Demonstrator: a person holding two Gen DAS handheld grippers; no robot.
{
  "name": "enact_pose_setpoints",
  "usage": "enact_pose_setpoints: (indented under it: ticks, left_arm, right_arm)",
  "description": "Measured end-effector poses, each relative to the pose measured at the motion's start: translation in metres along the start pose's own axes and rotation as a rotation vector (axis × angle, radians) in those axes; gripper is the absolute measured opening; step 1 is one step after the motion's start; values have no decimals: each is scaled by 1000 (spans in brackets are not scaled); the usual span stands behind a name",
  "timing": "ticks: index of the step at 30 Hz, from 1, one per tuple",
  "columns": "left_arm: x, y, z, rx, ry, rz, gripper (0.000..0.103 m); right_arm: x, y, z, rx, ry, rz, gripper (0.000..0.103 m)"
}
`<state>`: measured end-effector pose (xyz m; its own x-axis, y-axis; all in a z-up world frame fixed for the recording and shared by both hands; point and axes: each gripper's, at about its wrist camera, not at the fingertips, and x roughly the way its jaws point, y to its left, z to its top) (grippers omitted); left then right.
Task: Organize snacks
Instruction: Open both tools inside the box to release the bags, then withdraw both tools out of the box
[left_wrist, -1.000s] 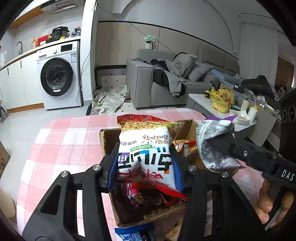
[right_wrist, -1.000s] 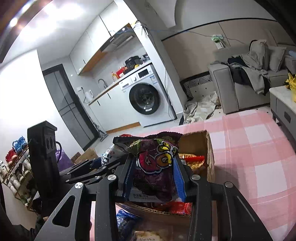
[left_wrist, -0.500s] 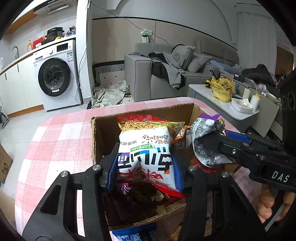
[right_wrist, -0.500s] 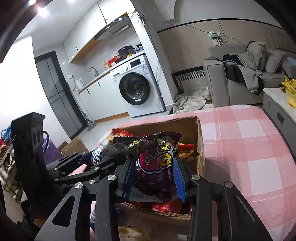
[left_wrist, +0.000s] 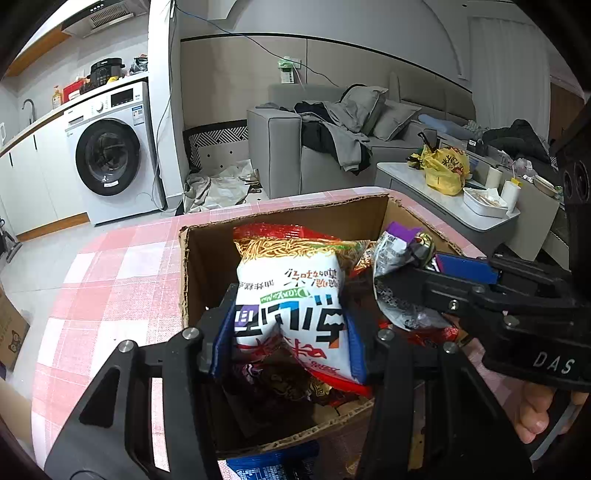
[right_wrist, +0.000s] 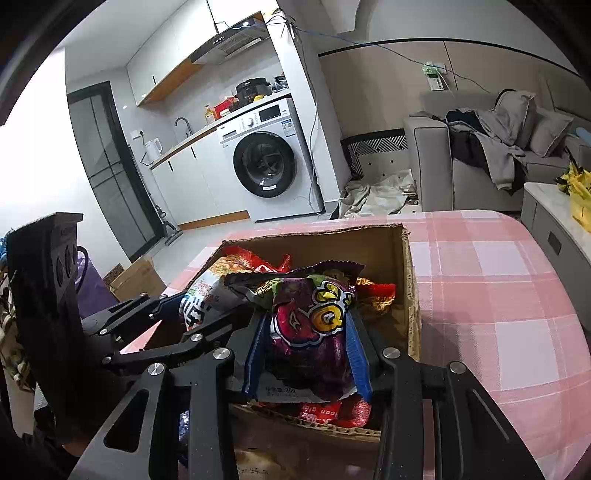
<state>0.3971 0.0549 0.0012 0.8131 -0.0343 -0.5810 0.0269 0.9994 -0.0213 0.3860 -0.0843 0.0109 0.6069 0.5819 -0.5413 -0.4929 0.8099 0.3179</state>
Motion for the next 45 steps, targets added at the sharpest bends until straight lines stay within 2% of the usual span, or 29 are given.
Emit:
enact_pose_setpoints:
  ticks: [4,5,8,10,12,13,14,17,18,19,23,33,39,45]
  left_arm:
    - [-3,4,1,-21,4,-13,47]
    - [-3,3,1,-21,8,-13,48]
    - [-10,1,3,-7,6,-13,57]
    - [-17,0,4,-7,-4,-3,68]
    - [-26,0,4,-12,-7,3,79]
    - [-32,0,3,-16,-12,-1,84]
    - [-38,0,3,-20,-16,-6,84]
    - [-56,2,0,-20,-17,4,90]
    - [-64,4,-3,-21,-20,10,99]
    - [-71,4,-5,-24,-26,13,103]
    - [-95,10,-10,-40,-35,0,103]
    - [-152,25,-35,-64,-45,42,103]
    - [-163,34,-65,-73,-14,58,103]
    - [-149,43,-72,-70,28,74,103]
  right_arm:
    - [-4,-3,-1,7,6,12,43]
    - [-7,-2,-1,5,1,12,51]
    - [-21,-3,0,5,-42,0,61]
    - [-32,-6,1,17,-58,-8,63]
    - [-43,-9,2,17,-74,-19,72]
    - [-50,-10,2,20,-83,-24,81]
    - [-55,-12,1,26,-89,-27,89]
    - [-73,-19,-2,55,-106,-29,101]
    - [-78,-22,-2,66,-109,-32,103]
    - [-82,-23,-3,74,-108,-36,103]
    - [-93,-23,-9,72,-86,-53,103]
    - [-104,-4,-32,20,-38,-72,103]
    - [-89,8,-51,-29,37,-75,103]
    - [-67,19,-70,-55,96,-78,103]
